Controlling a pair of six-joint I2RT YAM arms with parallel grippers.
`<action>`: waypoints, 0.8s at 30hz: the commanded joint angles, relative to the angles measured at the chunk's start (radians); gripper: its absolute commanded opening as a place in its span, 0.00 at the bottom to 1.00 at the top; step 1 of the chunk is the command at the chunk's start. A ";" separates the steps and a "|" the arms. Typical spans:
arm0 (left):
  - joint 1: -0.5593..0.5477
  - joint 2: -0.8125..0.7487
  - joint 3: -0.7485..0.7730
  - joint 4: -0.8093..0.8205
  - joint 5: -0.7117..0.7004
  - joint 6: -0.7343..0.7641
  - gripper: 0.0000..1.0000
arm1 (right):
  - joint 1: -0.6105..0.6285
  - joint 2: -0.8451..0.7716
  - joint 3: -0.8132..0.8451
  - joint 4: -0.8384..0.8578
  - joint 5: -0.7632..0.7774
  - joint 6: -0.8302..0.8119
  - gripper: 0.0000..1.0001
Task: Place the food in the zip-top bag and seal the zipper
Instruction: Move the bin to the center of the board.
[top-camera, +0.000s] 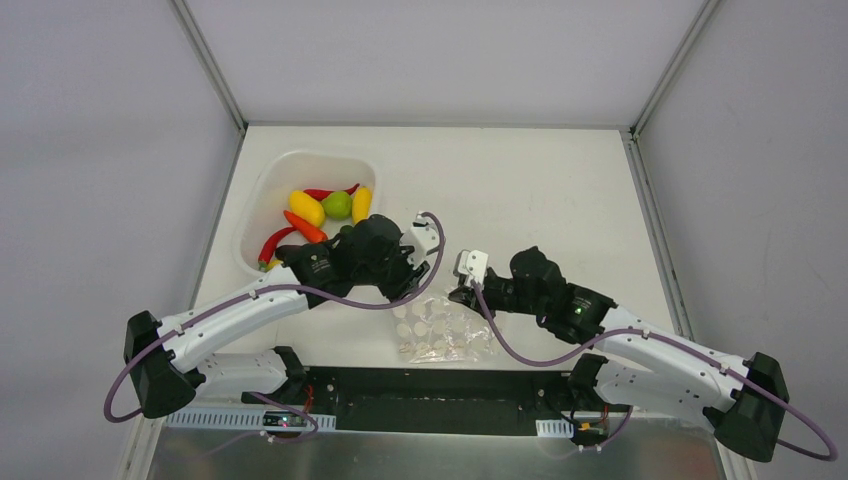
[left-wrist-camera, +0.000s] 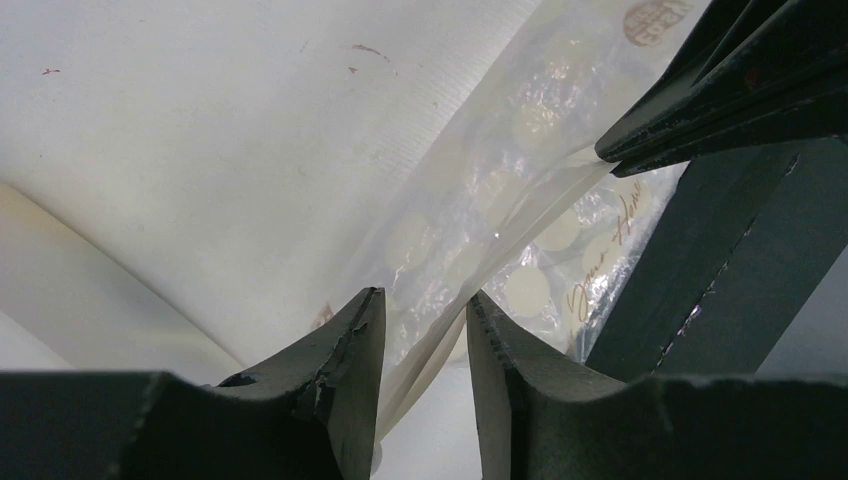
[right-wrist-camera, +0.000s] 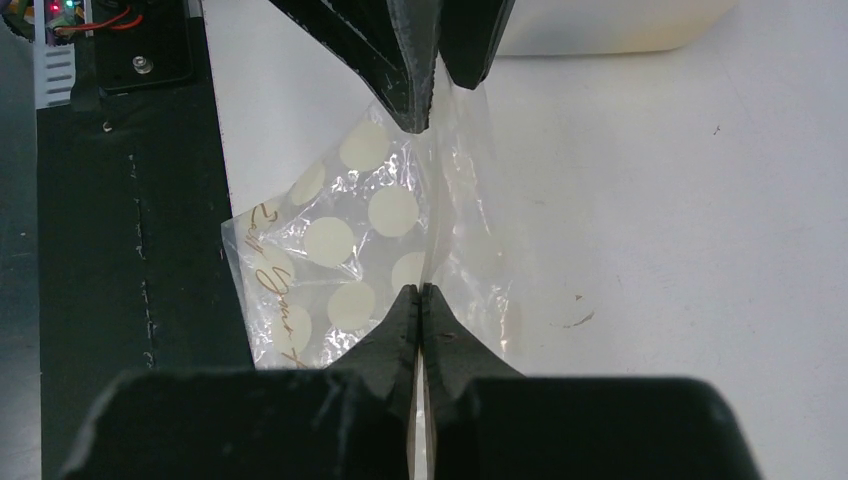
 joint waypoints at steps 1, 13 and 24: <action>-0.010 -0.019 -0.003 0.036 -0.035 -0.008 0.33 | 0.003 -0.017 -0.002 0.072 -0.023 -0.002 0.00; -0.010 -0.035 -0.022 0.104 -0.137 -0.044 0.08 | 0.004 -0.010 0.000 0.104 0.019 0.028 0.06; -0.009 -0.086 -0.055 0.283 -0.360 -0.307 0.00 | 0.003 -0.019 0.125 0.211 0.638 0.569 0.82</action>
